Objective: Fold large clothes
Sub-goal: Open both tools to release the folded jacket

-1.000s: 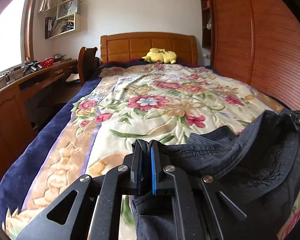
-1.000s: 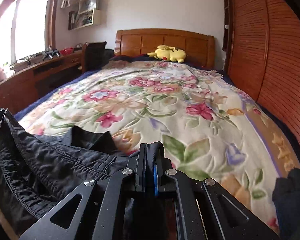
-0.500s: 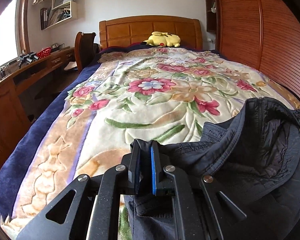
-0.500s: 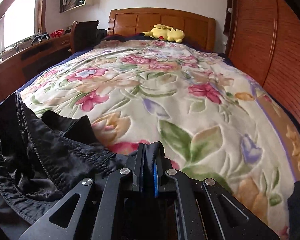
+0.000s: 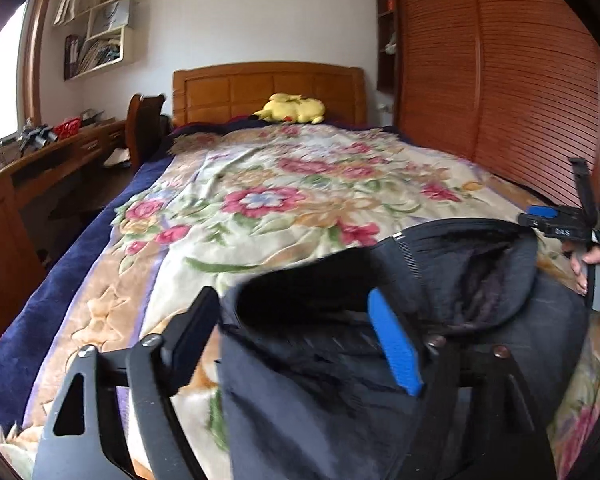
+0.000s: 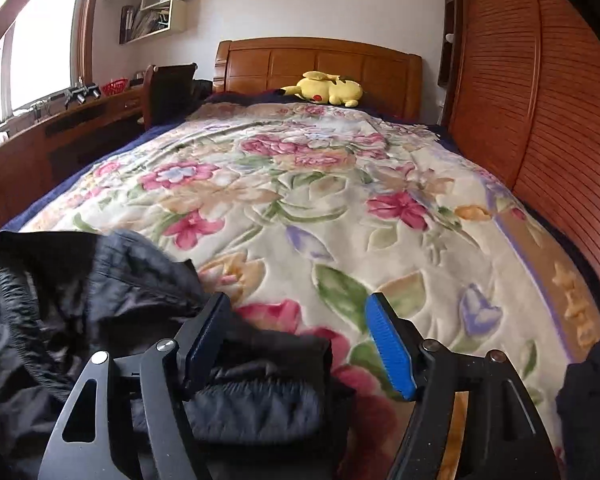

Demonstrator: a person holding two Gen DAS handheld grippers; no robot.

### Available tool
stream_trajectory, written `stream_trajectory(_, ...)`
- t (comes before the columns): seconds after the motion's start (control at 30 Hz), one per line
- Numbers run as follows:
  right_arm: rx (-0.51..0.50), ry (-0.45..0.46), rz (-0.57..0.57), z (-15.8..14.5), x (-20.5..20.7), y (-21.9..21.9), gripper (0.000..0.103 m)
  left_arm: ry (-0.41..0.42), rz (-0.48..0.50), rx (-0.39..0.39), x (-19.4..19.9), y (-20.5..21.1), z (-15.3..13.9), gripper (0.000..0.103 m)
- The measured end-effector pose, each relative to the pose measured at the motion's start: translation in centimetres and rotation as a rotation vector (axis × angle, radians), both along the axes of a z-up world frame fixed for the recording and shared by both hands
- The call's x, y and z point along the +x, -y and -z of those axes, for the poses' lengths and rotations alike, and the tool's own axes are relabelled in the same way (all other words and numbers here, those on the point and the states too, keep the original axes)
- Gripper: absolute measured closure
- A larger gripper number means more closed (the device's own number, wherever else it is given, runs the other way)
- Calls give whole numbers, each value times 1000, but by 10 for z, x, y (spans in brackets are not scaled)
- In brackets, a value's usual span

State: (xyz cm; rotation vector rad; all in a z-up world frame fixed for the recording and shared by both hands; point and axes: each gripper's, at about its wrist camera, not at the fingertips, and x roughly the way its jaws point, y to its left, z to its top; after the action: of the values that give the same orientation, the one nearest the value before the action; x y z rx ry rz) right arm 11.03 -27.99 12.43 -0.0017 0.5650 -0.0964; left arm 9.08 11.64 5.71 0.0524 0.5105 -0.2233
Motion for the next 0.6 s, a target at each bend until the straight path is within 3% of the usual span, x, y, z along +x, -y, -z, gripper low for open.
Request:
stream_trajectory(0.27, 14, 19, -145, -7, -42, -41, 31, 10, 72, -26, -28, 31, -12, 14)
stream_trajectory(0.6, -13, -50, -318, 8, -53, -92, 31, -30, 63, -88, -53, 37, 9, 13)
